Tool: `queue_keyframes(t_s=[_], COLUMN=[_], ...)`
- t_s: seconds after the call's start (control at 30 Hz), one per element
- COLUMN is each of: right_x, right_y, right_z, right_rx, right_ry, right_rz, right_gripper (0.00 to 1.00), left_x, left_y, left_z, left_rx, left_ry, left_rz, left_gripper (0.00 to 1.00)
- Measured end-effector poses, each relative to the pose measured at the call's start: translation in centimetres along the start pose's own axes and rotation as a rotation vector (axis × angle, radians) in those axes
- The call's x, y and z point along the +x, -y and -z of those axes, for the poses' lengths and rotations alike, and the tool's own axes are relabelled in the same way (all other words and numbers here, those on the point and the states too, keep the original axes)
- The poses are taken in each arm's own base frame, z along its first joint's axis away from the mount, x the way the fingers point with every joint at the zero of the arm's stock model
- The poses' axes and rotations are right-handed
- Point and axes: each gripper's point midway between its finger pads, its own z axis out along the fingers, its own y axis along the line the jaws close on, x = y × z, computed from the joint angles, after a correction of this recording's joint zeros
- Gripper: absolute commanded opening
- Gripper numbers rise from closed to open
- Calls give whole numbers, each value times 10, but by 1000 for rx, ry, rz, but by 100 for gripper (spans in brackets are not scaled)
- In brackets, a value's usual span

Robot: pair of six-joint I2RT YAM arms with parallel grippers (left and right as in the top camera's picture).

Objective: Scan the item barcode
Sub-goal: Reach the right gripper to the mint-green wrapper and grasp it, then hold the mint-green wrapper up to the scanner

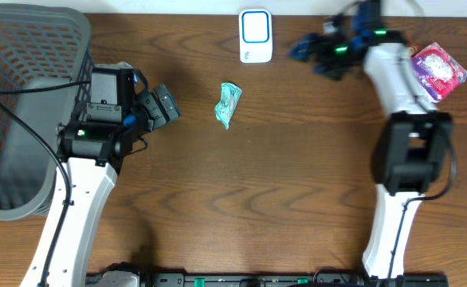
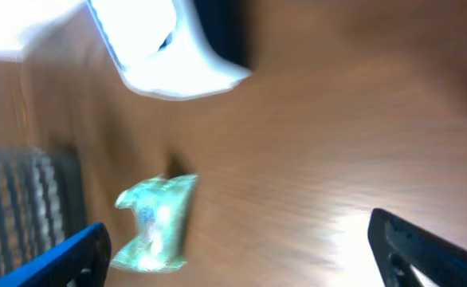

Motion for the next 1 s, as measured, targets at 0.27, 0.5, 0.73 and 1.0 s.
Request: queue_keyframes(t_s=[0.27,0.5,0.73,1.0], right_x=[98,109,104,111], right_y=[-94,-75,-60,-59], right_z=[-89,-107,-125,-136], right_rx=[135,322,348,311], right_ry=[-143,-91,-65,-130], right_rz=[112,72,65,129], right_gripper=[97,84,22,1], left_x=[0,0,0,0], left_y=[0,0,0,0], left_z=[0,0,0,0], left_rx=[0,0,0,0], left_ry=[0,0,0,0], left_rz=[0,0,0,0], left_gripper=[98,98,98,98])
